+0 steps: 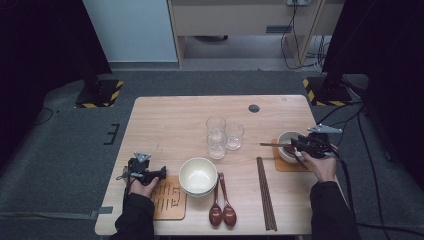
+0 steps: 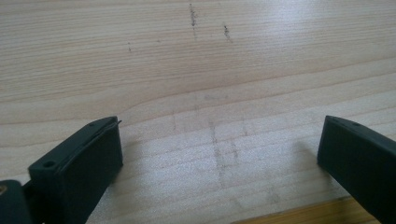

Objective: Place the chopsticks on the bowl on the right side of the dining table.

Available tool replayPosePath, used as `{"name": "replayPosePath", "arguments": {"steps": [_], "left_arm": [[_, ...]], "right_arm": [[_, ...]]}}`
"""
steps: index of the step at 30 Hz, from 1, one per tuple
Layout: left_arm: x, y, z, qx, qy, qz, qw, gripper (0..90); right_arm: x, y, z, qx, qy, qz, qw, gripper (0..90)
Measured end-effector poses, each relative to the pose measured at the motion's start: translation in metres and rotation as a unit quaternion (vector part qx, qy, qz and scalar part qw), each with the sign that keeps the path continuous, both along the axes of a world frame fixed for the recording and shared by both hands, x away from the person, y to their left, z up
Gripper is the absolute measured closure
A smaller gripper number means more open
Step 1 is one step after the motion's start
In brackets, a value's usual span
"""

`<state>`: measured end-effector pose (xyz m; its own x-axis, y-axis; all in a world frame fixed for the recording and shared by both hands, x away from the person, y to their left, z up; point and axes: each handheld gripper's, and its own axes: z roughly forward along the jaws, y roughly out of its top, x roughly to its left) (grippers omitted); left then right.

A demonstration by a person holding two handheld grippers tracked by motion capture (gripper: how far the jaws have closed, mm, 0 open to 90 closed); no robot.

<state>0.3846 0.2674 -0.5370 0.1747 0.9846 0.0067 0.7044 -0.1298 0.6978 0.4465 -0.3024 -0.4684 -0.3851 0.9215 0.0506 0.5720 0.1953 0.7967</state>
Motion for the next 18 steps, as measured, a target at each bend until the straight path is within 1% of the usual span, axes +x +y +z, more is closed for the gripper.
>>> {"name": "replayPosePath", "arguments": {"steps": [13, 15, 18], "left_arm": [[0.0000, 0.0000, 0.0000, 0.000, 0.000, 0.000, 1.0000, 0.0], [0.0000, 0.0000, 0.0000, 0.000, 0.000, 0.000, 1.0000, 0.0], [0.0000, 0.0000, 0.0000, 0.000, 0.000, 0.000, 1.0000, 0.0]], "right_arm": [[0.0001, -0.0006, 0.0008, -0.001, 0.000, 0.006, 1.0000, 61.3], [0.0003, 0.0006, 0.0012, 0.002, 0.001, 0.005, 1.0000, 61.1], [0.0016, 0.0030, 0.0011, 0.000, 0.001, 0.010, 1.0000, 60.9]]}}
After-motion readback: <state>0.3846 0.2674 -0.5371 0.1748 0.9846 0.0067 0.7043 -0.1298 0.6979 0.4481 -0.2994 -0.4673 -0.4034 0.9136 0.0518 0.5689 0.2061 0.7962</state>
